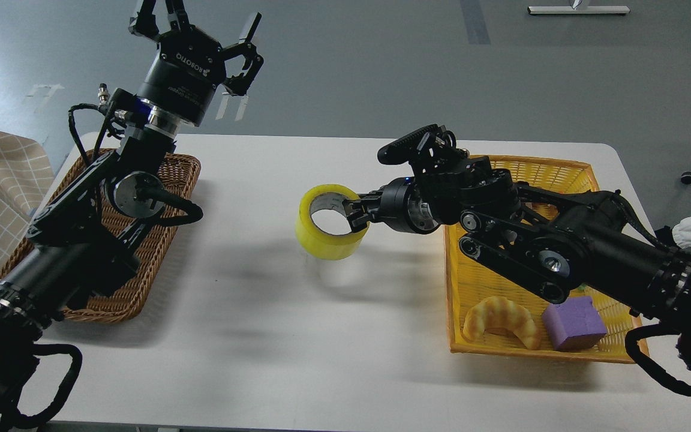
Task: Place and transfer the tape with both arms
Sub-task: 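Lift the tape roll out of the yellow basket with the right gripper, then lower the tape roll onto the table between the baskets and release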
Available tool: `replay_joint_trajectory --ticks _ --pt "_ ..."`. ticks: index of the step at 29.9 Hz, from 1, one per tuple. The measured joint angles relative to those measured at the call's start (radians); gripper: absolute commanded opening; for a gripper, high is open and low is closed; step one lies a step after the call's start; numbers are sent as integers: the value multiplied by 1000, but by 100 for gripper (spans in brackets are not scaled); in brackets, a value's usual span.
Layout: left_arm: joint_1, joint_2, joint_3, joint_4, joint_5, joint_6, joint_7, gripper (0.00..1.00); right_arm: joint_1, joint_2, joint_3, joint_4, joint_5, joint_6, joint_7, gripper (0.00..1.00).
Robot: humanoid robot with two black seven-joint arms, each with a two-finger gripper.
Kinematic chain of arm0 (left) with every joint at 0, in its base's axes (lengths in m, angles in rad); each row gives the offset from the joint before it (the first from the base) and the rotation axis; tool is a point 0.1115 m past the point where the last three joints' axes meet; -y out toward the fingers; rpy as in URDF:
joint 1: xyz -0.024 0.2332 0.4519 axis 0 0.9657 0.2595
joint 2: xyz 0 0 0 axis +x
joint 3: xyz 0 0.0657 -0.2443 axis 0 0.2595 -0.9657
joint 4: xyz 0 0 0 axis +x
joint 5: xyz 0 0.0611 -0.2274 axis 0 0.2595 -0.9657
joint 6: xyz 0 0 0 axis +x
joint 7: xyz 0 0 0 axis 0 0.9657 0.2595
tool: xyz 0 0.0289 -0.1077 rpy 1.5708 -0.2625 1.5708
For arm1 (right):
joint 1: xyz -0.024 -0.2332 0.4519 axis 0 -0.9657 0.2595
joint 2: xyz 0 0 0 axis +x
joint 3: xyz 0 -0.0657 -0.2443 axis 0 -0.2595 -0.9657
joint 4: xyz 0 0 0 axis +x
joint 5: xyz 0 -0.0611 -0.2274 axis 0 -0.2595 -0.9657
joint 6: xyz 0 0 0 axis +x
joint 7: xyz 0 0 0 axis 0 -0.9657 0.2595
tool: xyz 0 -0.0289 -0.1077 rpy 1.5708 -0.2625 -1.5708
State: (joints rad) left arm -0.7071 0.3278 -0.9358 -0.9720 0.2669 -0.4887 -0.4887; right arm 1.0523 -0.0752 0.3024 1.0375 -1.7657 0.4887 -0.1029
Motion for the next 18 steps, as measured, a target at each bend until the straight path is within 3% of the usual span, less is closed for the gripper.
replay_joint_trajectory --ticks 18 --pt "0 -4 0 -1 0 0 0 98 -13 49 -85 -83 -9 0 0 0"
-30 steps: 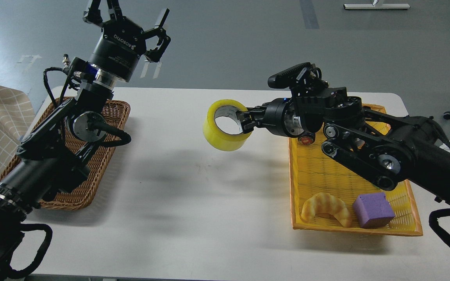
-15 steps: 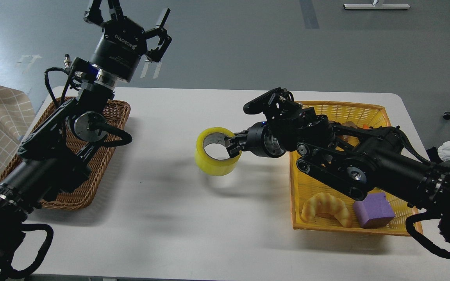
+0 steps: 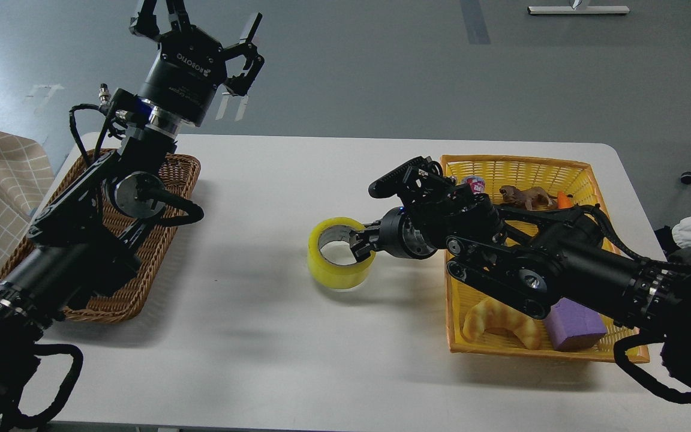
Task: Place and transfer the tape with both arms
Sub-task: 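Lower the tape roll onto the table between the baskets and release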
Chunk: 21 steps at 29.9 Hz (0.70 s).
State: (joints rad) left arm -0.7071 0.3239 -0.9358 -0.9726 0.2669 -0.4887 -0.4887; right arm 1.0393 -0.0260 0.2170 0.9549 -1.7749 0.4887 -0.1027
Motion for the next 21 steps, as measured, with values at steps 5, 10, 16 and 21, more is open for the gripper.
replay_joint_trajectory --ticks 5,10,16,21 --pt "0 0 0 0 0 0 0 98 -3 1 -3 -6 0 0 0 0" --pt "0 -1 0 -1 0 0 0 98 -4 2 -32 -6 0 0 1 0" --pt "0 0 0 -2 0 0 0 98 -8 3 -38 -7 0 0 1 0" --pt "1 1 0 -2 0 0 0 98 -11 2 -38 -8 0 0 1 17"
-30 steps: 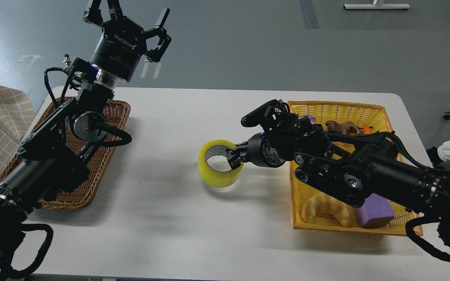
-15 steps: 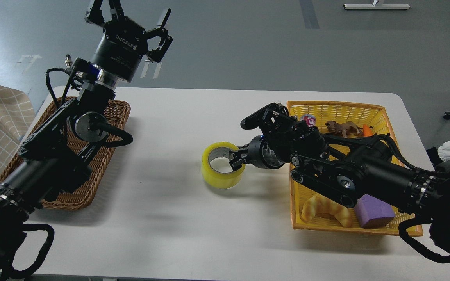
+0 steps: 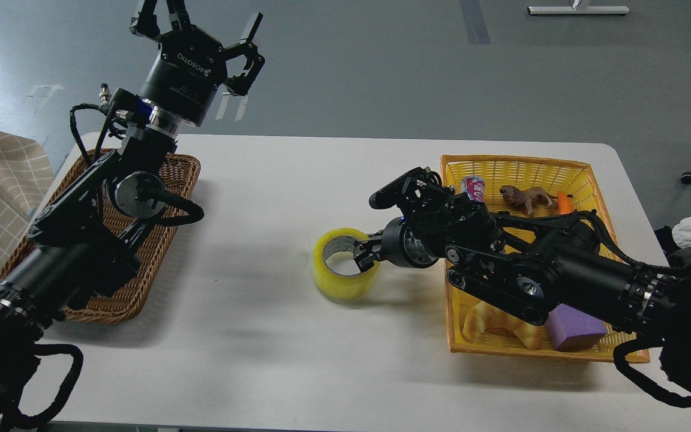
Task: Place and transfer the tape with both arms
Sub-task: 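Lower the tape roll onto the table between the baskets and release, then withdraw the right gripper up and away from the tape roll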
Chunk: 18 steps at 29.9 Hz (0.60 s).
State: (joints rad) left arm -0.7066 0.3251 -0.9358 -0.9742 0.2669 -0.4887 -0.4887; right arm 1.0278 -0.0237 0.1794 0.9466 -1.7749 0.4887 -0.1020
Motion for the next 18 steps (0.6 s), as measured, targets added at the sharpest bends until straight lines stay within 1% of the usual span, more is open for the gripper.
replay_joint_trajectory --ticks 1,3,4,5,6,7,8,9,14,18 --pt "0 0 0 0 0 0 0 98 0 0 0 0 0 0 0 19" --pt "0 1 0 0 0 0 0 98 0 -1 0 0 0 0 -1 34" --pt "0 1 0 0 0 0 0 98 0 -1 0 0 -1 0 -1 44" --pt "0 1 0 0 0 0 0 98 0 -1 0 0 -1 0 -1 63" --pt "0 2 0 0 0 0 0 98 0 -1 1 0 -1 0 -1 71" --pt "0 2 0 0 0 0 0 98 0 -1 3 0 -1 0 -1 82" --pt "0 2 0 0 0 0 0 98 0 -1 5 0 -1 0 -1 89" --pt "0 3 0 0 0 0 0 98 0 -1 7 0 -1 0 -1 93" --pt "0 8 0 0 0 0 0 98 7 -1 9 2 3 0 -4 98" --pt "0 9 0 0 0 0 0 98 26 -4 16 11 10 0 -10 98"
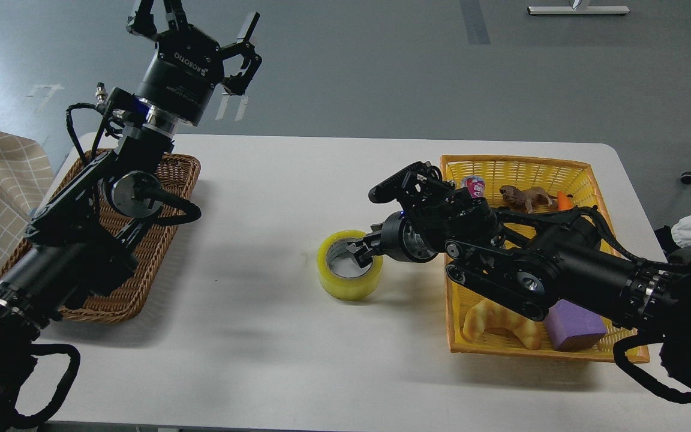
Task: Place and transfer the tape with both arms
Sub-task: 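Withdraw the right gripper up and away from the tape roll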
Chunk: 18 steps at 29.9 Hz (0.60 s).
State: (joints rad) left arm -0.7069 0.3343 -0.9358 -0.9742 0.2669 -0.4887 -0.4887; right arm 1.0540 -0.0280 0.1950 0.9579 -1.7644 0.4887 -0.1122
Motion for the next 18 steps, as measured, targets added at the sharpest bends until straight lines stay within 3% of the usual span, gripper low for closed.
replay_joint_trajectory --ticks 5,18 --pt "0 2 0 0 0 0 0 98 32 -32 28 34 5 0 -3 99" --pt "0 21 1 5 0 0 5 98 8 -320 334 355 8 0 -2 99"
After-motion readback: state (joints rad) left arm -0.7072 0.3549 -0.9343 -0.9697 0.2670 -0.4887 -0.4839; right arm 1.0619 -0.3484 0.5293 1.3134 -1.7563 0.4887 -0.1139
